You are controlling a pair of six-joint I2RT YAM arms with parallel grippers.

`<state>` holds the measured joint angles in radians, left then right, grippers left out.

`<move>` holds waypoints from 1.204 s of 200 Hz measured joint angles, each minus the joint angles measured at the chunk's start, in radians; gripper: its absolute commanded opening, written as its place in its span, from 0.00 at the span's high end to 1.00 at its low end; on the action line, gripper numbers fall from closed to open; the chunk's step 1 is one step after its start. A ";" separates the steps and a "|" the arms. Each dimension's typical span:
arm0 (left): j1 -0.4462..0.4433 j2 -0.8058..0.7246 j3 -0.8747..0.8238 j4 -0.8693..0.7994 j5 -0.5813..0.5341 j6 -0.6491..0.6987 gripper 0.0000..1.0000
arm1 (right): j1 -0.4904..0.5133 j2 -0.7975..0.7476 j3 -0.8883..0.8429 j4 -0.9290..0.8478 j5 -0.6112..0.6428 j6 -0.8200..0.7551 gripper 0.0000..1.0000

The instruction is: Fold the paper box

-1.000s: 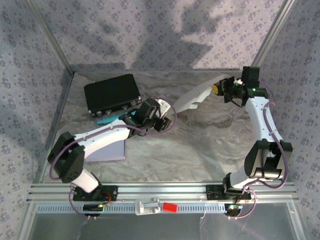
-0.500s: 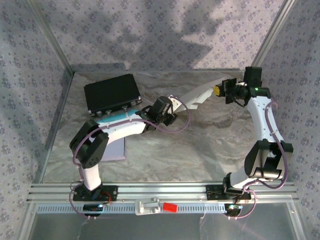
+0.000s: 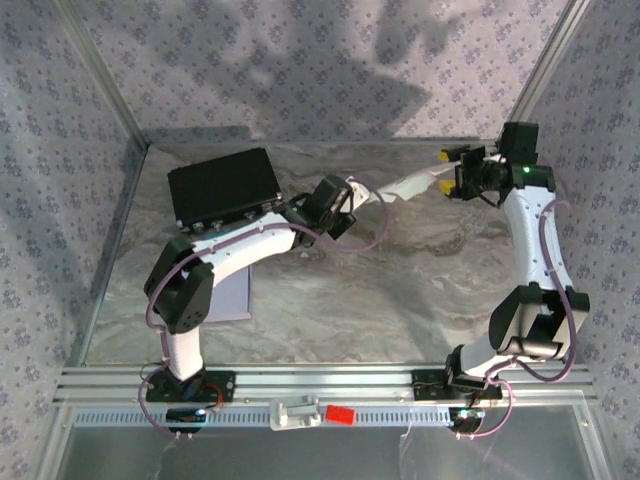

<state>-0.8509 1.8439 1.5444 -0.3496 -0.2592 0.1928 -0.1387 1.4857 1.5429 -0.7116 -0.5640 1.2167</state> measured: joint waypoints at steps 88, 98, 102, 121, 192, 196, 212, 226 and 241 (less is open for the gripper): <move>0.000 0.143 0.776 -0.968 -0.011 -0.280 1.00 | 0.380 -0.291 -0.126 0.069 0.384 0.170 0.22; -0.004 0.173 0.801 -1.034 -0.023 -0.296 1.00 | 0.387 -0.286 -0.125 0.076 0.398 0.205 0.22; -0.006 0.181 0.805 -1.051 -0.027 -0.301 1.00 | 0.390 -0.283 -0.125 0.079 0.401 0.216 0.22; -0.016 0.222 0.835 -1.122 -0.048 -0.329 1.00 | 0.416 -0.266 -0.122 0.085 0.423 0.273 0.22; -0.059 0.265 0.974 -1.227 -0.111 -0.356 1.00 | 0.523 -0.175 -0.121 0.117 0.439 0.428 0.31; -0.063 0.266 0.976 -1.228 -0.113 -0.356 1.00 | 0.523 -0.169 -0.118 0.121 0.439 0.433 0.32; -0.080 0.274 0.977 -1.229 -0.127 -0.355 1.00 | 0.517 -0.138 -0.097 0.138 0.439 0.442 0.37; -0.088 0.282 0.977 -1.230 -0.138 -0.359 1.00 | 0.512 -0.118 -0.078 0.146 0.436 0.442 0.49; -0.088 0.289 0.977 -1.225 -0.148 -0.359 1.00 | 0.507 -0.116 -0.068 0.146 0.430 0.443 0.70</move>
<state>-0.9390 2.1330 2.5217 -1.5742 -0.4072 -0.1661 0.3679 1.3701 1.4754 -0.5652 -0.1345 1.6600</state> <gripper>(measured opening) 0.047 0.460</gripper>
